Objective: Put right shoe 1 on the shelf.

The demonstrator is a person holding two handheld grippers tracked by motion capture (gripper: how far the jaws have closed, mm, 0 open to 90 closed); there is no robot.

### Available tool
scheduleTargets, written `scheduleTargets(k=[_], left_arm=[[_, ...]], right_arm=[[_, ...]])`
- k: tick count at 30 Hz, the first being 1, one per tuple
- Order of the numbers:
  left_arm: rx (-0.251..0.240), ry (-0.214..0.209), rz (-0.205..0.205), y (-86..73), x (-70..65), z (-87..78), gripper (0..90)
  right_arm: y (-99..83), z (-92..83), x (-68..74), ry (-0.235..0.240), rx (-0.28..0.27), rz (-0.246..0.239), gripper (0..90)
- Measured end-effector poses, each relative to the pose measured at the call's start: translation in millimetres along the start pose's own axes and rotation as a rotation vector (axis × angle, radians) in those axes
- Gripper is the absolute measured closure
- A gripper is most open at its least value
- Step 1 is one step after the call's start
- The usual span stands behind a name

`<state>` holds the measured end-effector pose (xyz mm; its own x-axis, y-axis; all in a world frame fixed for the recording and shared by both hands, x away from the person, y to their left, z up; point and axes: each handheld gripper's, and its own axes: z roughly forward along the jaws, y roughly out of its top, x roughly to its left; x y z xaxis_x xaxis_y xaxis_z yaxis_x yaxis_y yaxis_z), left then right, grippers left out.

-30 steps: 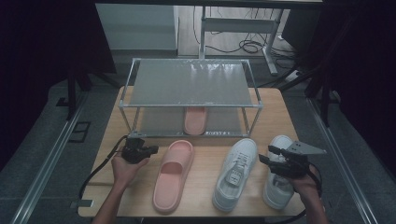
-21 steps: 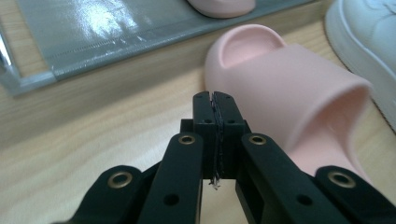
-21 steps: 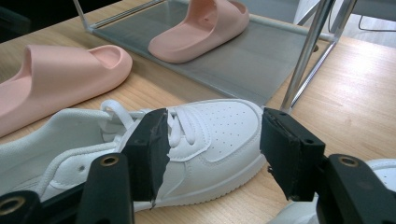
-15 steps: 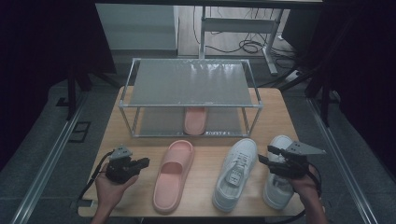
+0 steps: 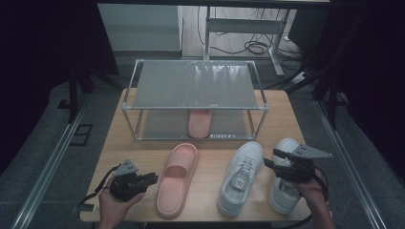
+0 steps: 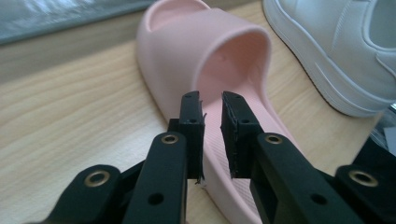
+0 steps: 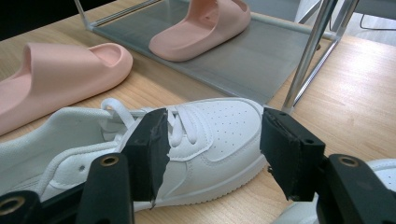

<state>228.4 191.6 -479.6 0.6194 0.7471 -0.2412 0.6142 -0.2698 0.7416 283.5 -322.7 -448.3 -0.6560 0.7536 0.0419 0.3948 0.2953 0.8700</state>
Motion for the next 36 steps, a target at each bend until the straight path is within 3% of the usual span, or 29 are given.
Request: scheduleTargets(k=[9,11,20,26,31,36], left_arm=[[0.024,-0.035,0.06,7.7,-23.0,6.5,77.2],[0.028,-0.056,0.051,7.9,-24.5,10.4,77.3],[0.045,-0.069,0.025,9.4,-25.5,28.5,75.5],[0.054,-0.062,0.069,18.4,-36.5,36.6,72.1],[0.059,-0.062,0.077,21.3,-38.6,40.7,71.0],[0.052,-0.019,0.072,18.7,-32.5,33.9,70.1]], right_arm=[[0.3,-0.8,0.6,0.003,0.001,0.003,42.7],[0.2,-0.5,0.5,0.002,-0.001,0.003,42.7],[0.0,0.9,1.3,0.005,0.006,0.002,42.7],[-0.2,1.3,1.3,0.004,0.005,0.003,42.7],[0.0,-0.4,0.7,0.003,0.0,0.002,42.7],[-0.1,-1.4,-0.2,0.001,-0.002,0.005,42.7]])
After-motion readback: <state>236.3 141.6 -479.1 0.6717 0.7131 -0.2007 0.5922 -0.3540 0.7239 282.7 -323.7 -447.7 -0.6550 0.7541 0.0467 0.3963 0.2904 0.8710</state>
